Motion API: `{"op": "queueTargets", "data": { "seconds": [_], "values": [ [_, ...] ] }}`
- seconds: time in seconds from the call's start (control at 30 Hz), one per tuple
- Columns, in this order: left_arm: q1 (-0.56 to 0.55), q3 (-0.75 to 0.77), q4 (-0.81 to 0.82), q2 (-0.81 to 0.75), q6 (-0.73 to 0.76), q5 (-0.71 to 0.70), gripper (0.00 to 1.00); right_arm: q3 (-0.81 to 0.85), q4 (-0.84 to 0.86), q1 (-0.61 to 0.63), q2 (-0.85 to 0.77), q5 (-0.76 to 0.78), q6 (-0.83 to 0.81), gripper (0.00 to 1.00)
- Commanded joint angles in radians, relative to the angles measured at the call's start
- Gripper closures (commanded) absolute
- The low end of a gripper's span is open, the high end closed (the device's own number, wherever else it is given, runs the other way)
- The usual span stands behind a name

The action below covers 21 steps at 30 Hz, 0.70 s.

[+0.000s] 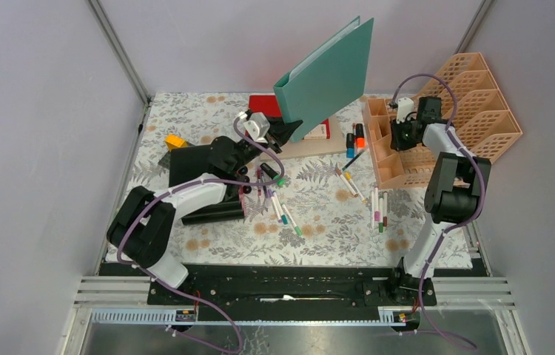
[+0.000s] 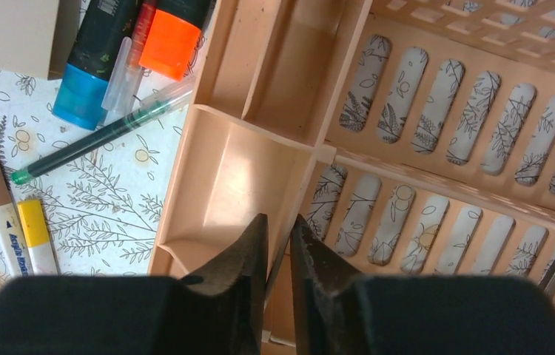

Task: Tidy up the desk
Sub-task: Move the storage box to the center of the board.

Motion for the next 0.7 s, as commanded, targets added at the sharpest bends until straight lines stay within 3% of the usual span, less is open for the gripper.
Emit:
{"op": "queueTargets", "data": {
  "seconds": [0.0, 0.23, 0.67],
  "values": [
    [0.001, -0.022, 0.074, -0.083, 0.017, -0.016, 1.0, 0.047, -0.042, 0.03, 0.011, -0.031, -0.027, 0.83],
    [0.001, -0.068, 0.069, -0.123, 0.02, -0.012, 1.0, 0.063, -0.088, 0.084, 0.031, -0.078, -0.079, 0.97],
    [0.001, -0.108, 0.041, -0.17, 0.027, -0.007, 1.0, 0.064, -0.15, 0.199, 0.029, -0.158, -0.118, 0.99]
  ]
}}
